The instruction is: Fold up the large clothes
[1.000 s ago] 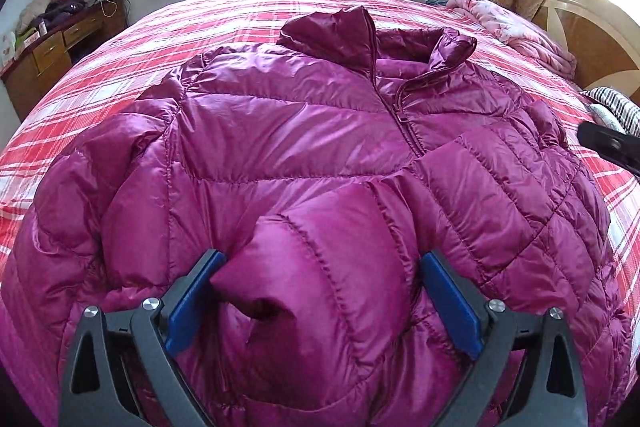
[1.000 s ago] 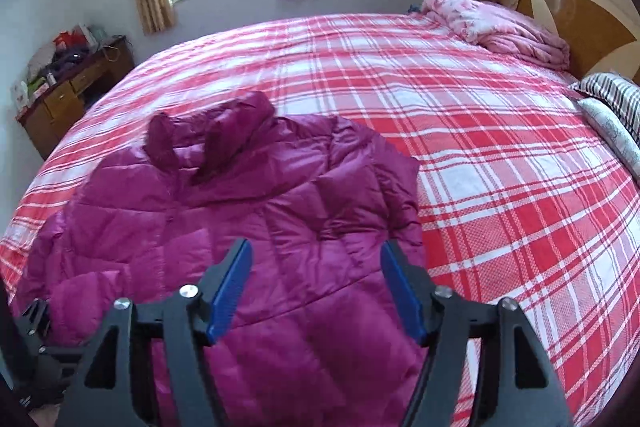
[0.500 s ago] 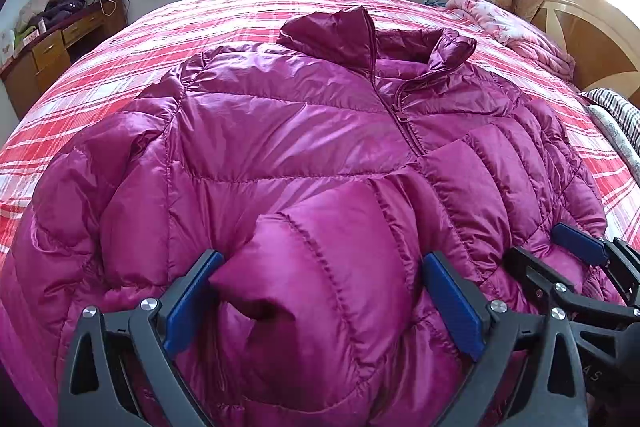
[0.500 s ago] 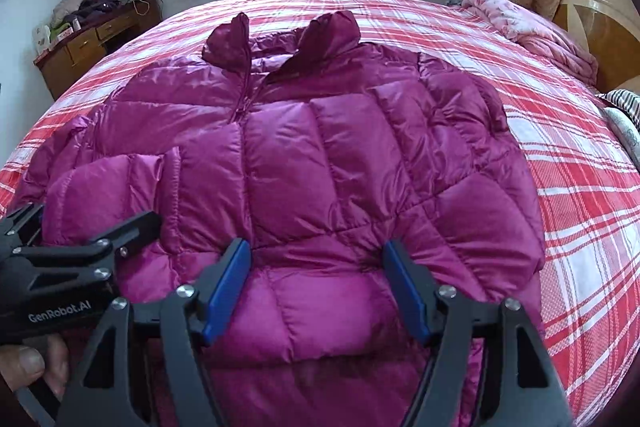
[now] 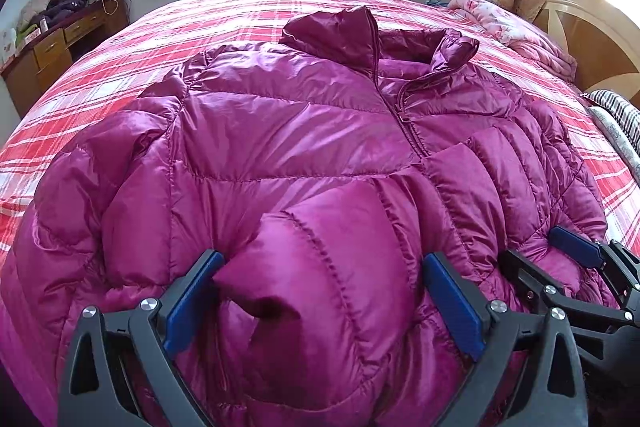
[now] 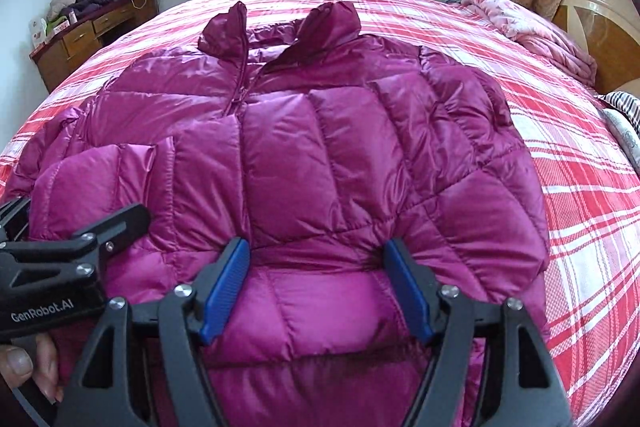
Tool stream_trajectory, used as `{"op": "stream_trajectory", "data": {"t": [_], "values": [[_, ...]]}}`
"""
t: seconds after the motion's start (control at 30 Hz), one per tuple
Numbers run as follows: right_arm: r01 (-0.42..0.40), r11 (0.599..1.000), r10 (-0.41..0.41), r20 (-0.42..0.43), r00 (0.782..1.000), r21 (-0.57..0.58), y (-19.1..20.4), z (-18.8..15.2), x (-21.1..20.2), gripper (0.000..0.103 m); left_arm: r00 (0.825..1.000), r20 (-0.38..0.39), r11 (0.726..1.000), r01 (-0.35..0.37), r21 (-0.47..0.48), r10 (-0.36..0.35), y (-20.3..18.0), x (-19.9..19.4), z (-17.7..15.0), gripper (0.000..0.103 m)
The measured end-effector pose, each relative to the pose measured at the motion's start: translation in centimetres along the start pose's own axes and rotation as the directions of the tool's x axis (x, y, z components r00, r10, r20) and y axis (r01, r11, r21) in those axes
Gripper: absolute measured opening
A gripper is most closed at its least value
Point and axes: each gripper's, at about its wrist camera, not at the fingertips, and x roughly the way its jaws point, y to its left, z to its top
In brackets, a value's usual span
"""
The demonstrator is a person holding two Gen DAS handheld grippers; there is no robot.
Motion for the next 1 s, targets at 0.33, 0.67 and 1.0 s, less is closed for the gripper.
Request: {"op": "stream_trajectory", "data": {"t": [0.33,0.67,1.0], "values": [[0.015,1.0,-0.015,0.008,1.0,-0.012,0.3,-0.2,0.0,0.075,0.996,0.085,1.0,0.014,0.0,-0.014,2.6,-5.9,-1.1,0.1],[0.024,1.0,-0.023,0.014,1.0,-0.018,0.4,-0.2,-0.1,0.075,0.959,0.032,0.954,-0.276,-0.118,0.282,18.5,-13.8,-7.8,0.1],[0.051,0.998,-0.05,0.019,0.999,-0.033,0.8,-0.3,-0.1,0.076,0.985,0.006,0.941,-0.163,-0.296,0.173,23.3,-15.2,-12.7,0.1]]}}
